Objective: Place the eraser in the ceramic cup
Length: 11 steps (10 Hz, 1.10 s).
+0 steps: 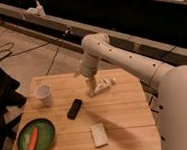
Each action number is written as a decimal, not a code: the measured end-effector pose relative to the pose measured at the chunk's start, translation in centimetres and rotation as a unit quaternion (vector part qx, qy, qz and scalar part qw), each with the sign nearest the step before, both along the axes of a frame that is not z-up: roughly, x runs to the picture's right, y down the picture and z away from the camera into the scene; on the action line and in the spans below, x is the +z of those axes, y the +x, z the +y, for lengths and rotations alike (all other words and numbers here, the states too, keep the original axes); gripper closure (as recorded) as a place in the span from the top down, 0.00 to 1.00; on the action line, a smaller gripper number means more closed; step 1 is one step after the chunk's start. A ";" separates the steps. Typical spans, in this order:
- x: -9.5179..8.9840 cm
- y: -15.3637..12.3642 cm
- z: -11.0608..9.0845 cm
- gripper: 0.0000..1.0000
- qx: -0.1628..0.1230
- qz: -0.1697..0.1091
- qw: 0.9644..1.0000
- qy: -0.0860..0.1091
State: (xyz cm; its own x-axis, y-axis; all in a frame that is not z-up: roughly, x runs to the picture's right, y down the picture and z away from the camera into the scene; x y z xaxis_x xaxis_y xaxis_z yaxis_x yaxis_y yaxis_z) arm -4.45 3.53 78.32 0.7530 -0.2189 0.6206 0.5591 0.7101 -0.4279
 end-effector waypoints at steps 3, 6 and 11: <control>0.5 -1.6 3.5 0.80 -0.012 -0.017 1.000 -0.023; 1.6 -3.2 5.7 0.80 -0.006 -0.032 0.999 -0.040; 4.6 -7.3 10.5 0.80 -0.018 -0.069 0.994 -0.084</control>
